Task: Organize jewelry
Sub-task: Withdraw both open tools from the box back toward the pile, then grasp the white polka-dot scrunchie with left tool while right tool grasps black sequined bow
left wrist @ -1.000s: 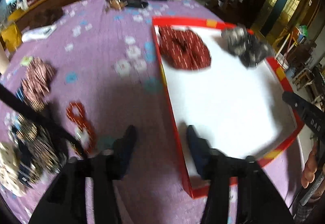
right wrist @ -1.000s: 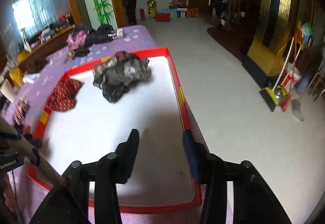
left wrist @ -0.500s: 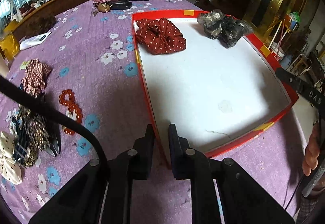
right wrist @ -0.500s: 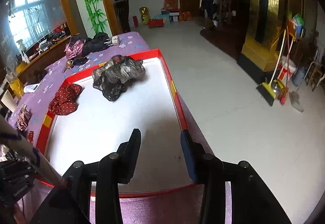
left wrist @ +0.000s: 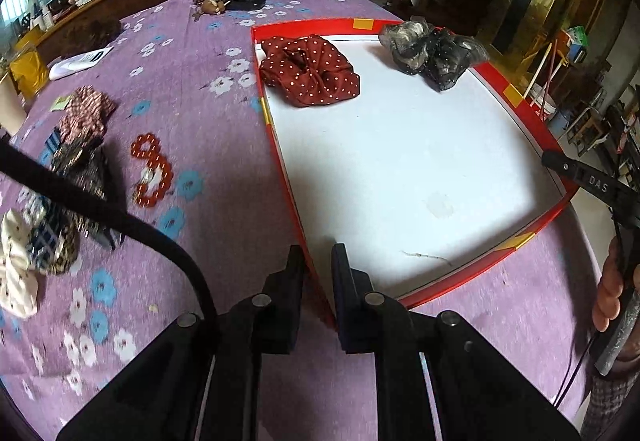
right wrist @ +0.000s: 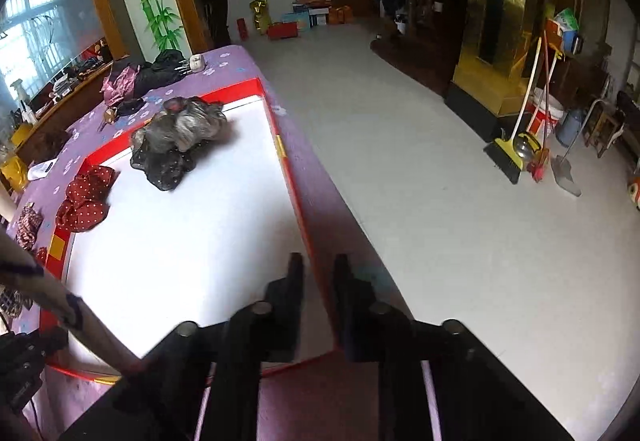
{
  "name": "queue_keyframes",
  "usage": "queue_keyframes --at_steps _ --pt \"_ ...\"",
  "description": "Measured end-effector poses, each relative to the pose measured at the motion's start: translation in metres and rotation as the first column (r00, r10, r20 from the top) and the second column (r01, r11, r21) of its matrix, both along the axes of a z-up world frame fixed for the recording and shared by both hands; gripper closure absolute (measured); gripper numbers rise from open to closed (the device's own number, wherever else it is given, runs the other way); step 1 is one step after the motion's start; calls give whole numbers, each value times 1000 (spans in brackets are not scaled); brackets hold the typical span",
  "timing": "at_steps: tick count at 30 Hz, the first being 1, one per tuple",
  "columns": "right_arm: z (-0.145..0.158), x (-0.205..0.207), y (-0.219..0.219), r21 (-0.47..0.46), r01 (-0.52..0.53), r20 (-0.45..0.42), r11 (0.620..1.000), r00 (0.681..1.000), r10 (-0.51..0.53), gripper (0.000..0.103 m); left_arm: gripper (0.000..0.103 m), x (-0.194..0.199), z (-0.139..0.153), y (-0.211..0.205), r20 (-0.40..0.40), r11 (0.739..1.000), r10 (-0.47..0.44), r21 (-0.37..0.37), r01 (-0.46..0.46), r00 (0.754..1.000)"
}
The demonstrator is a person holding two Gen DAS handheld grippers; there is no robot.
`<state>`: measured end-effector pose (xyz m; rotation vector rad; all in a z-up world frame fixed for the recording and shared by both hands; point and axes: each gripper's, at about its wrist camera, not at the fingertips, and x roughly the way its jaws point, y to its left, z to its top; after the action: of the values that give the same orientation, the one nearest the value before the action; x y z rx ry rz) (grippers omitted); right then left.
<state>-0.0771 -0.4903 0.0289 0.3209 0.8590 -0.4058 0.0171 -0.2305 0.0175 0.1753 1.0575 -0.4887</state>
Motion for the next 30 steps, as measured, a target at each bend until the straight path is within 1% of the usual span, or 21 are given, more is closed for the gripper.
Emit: queue_keyframes --at_steps 1,5,7,9,11,13,15,16,18,20,22,24,26,29,30 --pt "0 -6 1 1 -5 0 1000 1000 5 92 91 -4 0 2 2 1000 1 -2 -1 1000" --pt "-2 -31 17 -60 -18 -21 998 1000 16 93 91 -26 1 8 26 1000 -1 4 1 1000" --pt "-1 -42 22 -76 -19 -20 997 1000 18 93 91 -38 1 12 37 1000 -7 8 7 999" --pt "2 -49 23 -74 -23 -6 997 1000 23 92 90 -45 2 17 28 1000 -9 1 9 1000" --pt "8 -61 22 -58 -9 34 998 999 11 87 90 -55 6 27 12 999 -11 -34 12 1000" --pt "19 -71 23 -48 5 77 999 997 -1 70 89 -66 17 40 22 997 -9 -75 11 1000" --pt "32 -79 31 -63 4 114 998 993 3 62 87 -77 30 56 42 995 0 -102 4 999" --pt "41 -84 39 -86 -10 126 996 992 21 61 86 -83 38 69 58 993 11 -114 -5 998" --pt "51 -85 53 -116 -40 133 993 990 55 60 81 -90 48 89 72 990 31 -136 -21 997" --pt "62 -87 75 -136 -93 147 986 983 113 59 70 -93 59 119 85 986 74 -155 -61 994" --pt "69 -85 98 -150 -144 155 978 974 167 57 70 -93 65 144 107 983 117 -152 -100 987" --pt "72 -83 118 -151 -192 162 970 963 216 57 69 -91 69 172 131 978 176 -131 -159 976" --pt "75 -76 144 -129 -258 172 957 945 278 56 66 -84 71 203 147 966 248 -108 -234 957" --pt "76 -59 176 -88 -342 181 936 918 353 56 60 -69 72 236 172 947 320 -82 -310 932" --pt "75 -54 183 -78 -361 184 929 911 369 56 60 -62 71 244 177 941 338 -75 -330 924"
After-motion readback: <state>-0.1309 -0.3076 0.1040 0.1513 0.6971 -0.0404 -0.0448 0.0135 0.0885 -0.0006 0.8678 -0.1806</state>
